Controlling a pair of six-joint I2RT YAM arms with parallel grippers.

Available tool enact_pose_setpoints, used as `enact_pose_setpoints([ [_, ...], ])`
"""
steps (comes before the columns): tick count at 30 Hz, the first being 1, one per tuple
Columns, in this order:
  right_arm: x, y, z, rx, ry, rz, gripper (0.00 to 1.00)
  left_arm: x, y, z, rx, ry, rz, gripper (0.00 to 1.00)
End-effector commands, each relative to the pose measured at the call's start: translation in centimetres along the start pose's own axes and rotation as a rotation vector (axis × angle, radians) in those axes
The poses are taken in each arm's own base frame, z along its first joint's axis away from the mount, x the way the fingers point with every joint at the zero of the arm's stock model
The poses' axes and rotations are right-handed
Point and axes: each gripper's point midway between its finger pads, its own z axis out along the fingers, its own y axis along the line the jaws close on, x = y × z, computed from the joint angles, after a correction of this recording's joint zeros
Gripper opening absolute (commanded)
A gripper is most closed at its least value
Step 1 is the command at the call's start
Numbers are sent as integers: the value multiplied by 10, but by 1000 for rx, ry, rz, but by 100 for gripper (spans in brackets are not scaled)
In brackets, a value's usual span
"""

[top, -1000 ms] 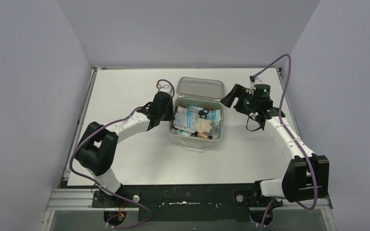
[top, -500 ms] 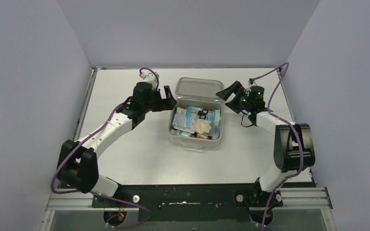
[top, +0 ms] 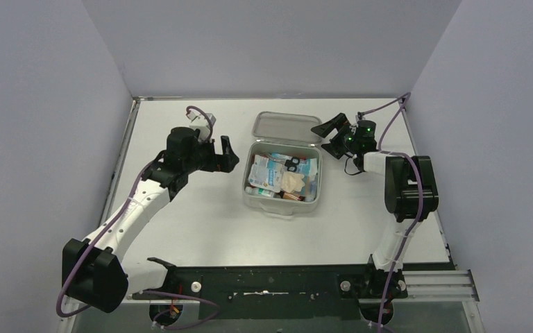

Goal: Organize the medicine kit
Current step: Close the lid of the medicine box.

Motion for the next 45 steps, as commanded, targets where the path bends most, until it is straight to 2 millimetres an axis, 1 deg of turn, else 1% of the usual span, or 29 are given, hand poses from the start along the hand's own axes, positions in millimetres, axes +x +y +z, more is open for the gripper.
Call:
enact_pose_setpoints([
  [1, -24, 38, 15, -178, 0, -74, 100, 16, 6, -4, 36, 51, 4, 97],
  [3, -28, 41, 19, -209, 6, -82, 100, 19, 0, -2, 71, 57, -28, 97],
  [5, -30, 44, 23, -238, 14, -91, 100, 22, -5, 3, 106, 60, -64, 93],
  [8, -31, 41, 30, -241, 28, -99, 99, 30, -10, 13, 144, 82, -113, 84],
  [11, -33, 44, 34, -270, 28, -105, 95, 38, -12, 23, 170, 123, -145, 76],
  [13, -35, 48, 38, -296, 27, -117, 91, 45, -11, 32, 173, 160, -155, 71],
  [15, -35, 49, 41, -318, 35, -116, 87, 50, -2, 39, 132, 180, -154, 67],
  [17, -37, 51, 41, -342, 27, -129, 82, 54, 2, 44, 114, 193, -152, 62],
  [19, -38, 53, 39, -361, 22, -155, 81, 59, 3, 48, 120, 212, -159, 55],
  [24, -45, 71, 30, -451, 10, -218, 82, 74, 4, 59, 128, 274, -174, 40],
  [26, -48, 78, 27, -478, 7, -235, 83, 78, 5, 62, 131, 284, -179, 37],
  [30, -47, 96, 17, -560, 6, -270, 85, 82, 8, 70, 122, 293, -190, 36],
  [35, -48, 105, 12, -588, 3, -313, 85, 84, 7, 77, 124, 302, -207, 35],
  [41, -52, 126, 0, -652, -10, -381, 85, 80, 6, 81, 121, 293, -208, 34],
  [45, -53, 136, -7, -669, -16, -402, 85, 77, 4, 83, 127, 289, -215, 34],
])
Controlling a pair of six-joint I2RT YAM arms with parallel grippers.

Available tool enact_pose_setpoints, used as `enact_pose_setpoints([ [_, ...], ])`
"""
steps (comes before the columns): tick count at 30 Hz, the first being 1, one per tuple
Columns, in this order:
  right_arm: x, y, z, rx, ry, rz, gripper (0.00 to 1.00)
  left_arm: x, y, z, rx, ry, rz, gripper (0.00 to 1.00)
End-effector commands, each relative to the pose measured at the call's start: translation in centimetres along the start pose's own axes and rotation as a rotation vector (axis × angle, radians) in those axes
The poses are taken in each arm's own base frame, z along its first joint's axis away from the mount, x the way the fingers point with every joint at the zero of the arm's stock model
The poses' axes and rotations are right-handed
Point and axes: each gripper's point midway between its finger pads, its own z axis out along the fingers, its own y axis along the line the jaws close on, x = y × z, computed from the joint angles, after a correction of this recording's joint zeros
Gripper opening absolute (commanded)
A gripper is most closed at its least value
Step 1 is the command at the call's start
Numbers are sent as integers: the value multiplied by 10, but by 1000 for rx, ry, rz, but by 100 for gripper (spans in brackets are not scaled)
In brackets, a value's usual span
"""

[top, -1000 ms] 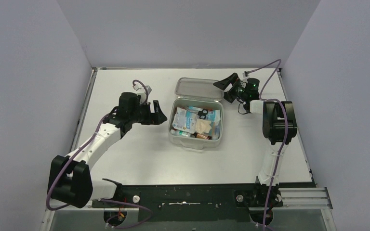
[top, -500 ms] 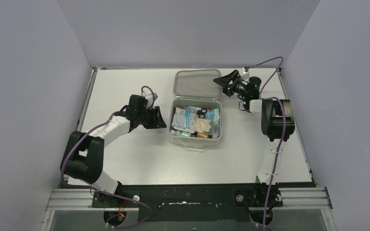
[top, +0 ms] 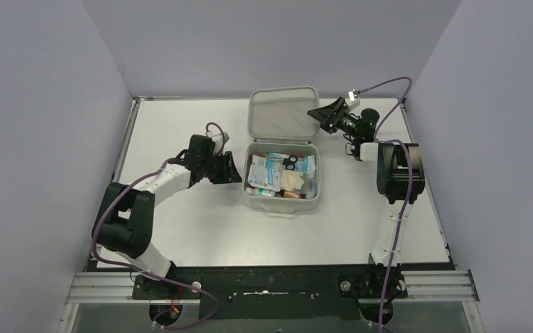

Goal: Organize the medicine kit
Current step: Close the lid of the medicine box.

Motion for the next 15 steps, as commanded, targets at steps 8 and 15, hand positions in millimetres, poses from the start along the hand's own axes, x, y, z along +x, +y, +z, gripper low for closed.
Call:
enact_pose_setpoints([
  [8, -36, 90, -9, -209, -72, -275, 83, -28, -21, -1, 67, -69, 17, 35],
  [15, -43, 108, -11, -228, -84, -335, 83, -29, -22, -3, 67, -76, 23, 35],
])
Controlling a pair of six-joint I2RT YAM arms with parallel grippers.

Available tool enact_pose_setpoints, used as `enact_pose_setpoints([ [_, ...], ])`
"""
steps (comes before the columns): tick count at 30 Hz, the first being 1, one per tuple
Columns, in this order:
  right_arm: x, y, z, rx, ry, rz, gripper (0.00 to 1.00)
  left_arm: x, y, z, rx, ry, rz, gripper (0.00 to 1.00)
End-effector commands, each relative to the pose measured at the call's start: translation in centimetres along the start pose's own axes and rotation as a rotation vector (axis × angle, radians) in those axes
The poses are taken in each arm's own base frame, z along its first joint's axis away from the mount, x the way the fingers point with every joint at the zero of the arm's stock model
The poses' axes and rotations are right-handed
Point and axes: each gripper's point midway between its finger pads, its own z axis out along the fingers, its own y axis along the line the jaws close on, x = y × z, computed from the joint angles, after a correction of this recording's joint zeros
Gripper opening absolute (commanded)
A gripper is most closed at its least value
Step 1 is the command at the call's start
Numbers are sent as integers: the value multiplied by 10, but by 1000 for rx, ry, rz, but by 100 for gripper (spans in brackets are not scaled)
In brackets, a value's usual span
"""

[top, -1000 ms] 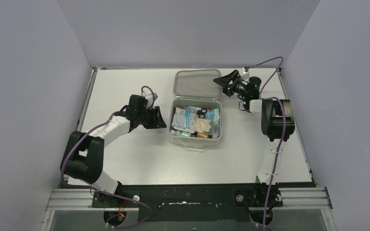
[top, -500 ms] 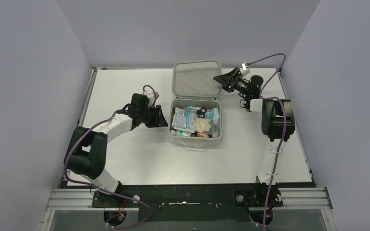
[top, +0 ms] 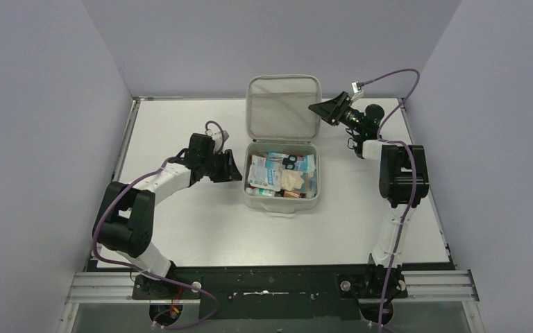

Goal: Organize the medicine kit
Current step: Close the lid of the medicine box.

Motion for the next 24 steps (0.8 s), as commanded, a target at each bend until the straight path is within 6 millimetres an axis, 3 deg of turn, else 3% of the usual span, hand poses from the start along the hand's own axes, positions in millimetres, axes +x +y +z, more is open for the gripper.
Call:
enact_pose_setpoints([
  [1, -40, 70, -2, -148, -75, -244, 83, -26, -21, -4, 63, -65, 39, 35],
  [13, -43, 117, -13, -228, -80, -287, 84, -43, -21, -17, 61, -109, 31, 38],
  [24, -39, 146, -23, -259, -54, -306, 84, -59, -37, -47, 76, -178, 63, 42],
])
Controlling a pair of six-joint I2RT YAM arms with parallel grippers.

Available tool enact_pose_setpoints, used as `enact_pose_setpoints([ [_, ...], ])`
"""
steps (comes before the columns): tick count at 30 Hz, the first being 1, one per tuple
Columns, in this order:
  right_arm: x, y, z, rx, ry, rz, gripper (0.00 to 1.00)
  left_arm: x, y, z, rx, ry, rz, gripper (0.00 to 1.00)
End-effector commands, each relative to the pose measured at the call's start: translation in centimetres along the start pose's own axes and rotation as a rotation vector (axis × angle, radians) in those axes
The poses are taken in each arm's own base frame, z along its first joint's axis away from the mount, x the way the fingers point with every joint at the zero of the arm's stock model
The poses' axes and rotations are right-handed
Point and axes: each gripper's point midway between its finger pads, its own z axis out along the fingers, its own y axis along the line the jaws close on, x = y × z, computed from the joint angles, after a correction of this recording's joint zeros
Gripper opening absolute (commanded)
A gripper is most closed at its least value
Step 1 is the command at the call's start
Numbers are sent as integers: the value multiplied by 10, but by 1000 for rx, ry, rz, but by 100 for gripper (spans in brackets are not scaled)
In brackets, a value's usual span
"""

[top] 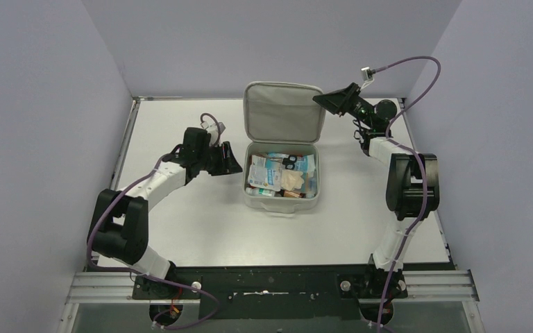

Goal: Organize the medicine kit
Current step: Close the lid of the medicine box.

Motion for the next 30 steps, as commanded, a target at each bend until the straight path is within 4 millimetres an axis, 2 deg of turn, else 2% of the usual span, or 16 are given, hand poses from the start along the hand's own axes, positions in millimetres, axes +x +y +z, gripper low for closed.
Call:
enact_pose_setpoints([
  [1, -15, 45, -4, -86, -18, -125, 84, -33, -22, -23, 41, -94, 39, 42],
  [5, -6, 60, -12, -97, -10, -125, 85, -40, -19, -31, 31, -108, 31, 43],
  [11, 4, 81, -22, -122, 30, -135, 86, -65, -17, -46, 17, -160, 31, 43],
  [14, 7, 89, -26, -121, 32, -144, 87, -68, -18, -49, 19, -171, 36, 43],
  [25, 41, 88, -42, -72, 67, -85, 87, -66, -12, -58, -23, -203, 30, 46],
  [28, 46, 81, -44, -20, 83, -63, 87, -67, -9, -61, -47, -219, 36, 46],
  [30, 50, 63, -47, 84, 98, -36, 87, -66, -9, -62, -50, -224, 39, 49],
])
